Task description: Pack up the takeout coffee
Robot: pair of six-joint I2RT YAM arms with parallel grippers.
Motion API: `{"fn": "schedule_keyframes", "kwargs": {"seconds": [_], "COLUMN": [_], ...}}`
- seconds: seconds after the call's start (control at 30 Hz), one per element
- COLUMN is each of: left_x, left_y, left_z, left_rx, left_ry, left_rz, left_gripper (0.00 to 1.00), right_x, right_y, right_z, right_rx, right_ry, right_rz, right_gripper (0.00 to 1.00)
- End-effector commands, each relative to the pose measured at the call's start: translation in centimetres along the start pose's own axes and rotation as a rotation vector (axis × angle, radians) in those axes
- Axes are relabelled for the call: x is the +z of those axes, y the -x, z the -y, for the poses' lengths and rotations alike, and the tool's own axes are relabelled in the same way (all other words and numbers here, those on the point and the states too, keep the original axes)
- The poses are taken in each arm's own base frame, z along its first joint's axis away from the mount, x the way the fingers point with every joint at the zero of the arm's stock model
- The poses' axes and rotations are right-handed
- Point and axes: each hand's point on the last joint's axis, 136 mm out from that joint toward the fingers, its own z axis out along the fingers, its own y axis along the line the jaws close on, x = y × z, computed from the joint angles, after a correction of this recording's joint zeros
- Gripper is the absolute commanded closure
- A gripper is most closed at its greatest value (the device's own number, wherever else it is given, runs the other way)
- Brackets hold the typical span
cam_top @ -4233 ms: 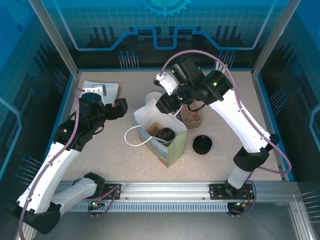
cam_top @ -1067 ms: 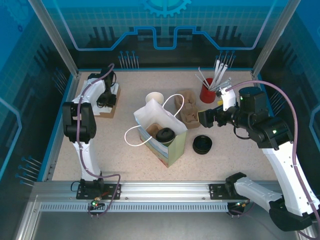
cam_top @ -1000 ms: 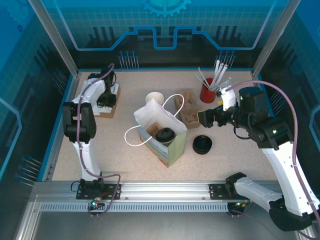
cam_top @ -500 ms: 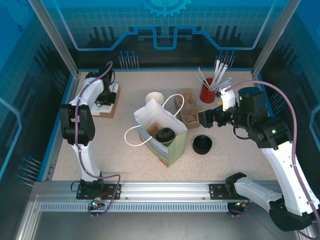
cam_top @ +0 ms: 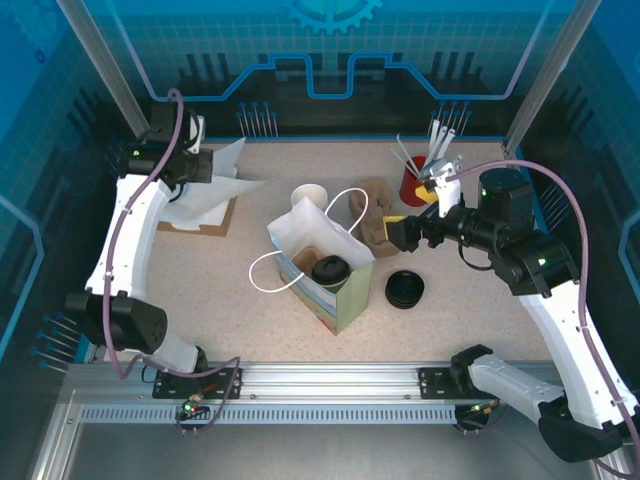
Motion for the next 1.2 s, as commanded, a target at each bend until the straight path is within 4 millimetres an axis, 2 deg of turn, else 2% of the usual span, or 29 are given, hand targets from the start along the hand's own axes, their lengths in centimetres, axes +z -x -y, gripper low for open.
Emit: {"fn": "schedule_keyframes", "kwargs": {"seconds": [0.0,0.23,0.37,0.5,0.6,0.8,0.97,1.17], "left_x": [-3.8,-11.6,-15.4,-18.1,-19.1,-19.6,-19.4,-19.9], "left_y": [3.1,7.1,8.1,8.8,9.0,9.1,9.1,9.2], "left_z": [1.8,6.6,8.9,10.5,11.3,12.1,12.7,13.2], "left_rx": [0.053,0.064,0.077,0.08,0.08,0.075,0.07,0.07], "left_ry": [-0.053,-0.263,-0.392,-0.5,-0.557,-0.611,-0.64,-0.675], "left_rz": [0.126,0.314,0.419,0.511,0.546,0.554,0.546,0.557], "left_gripper": [1.0,1.0,0.99,0.99,0.99,0.98,0.99,0.99], "right_x": [0.3,2.8,4.3,5.9,6.9,10.6,13.9,17.8], "right_y": [3.1,6.6,10.0,13.0,14.8,16.5,16.2,15.2], "right_z": [-2.7,-7.7,-8.5,-9.0,-9.1,-9.5,-10.5,-10.2], "right_rx": [-0.17,-0.544,-0.609,-0.605,-0.595,-0.502,-0.442,-0.396], "right_ry": [0.122,0.205,0.22,0.236,0.243,0.309,0.375,0.394], "right_rz": [0.11,0.173,0.224,0.26,0.281,0.252,0.201,0.149], "right_gripper": [0.0,0.0,0.0,0.0,0.0,0.0,0.0,0.0]}}
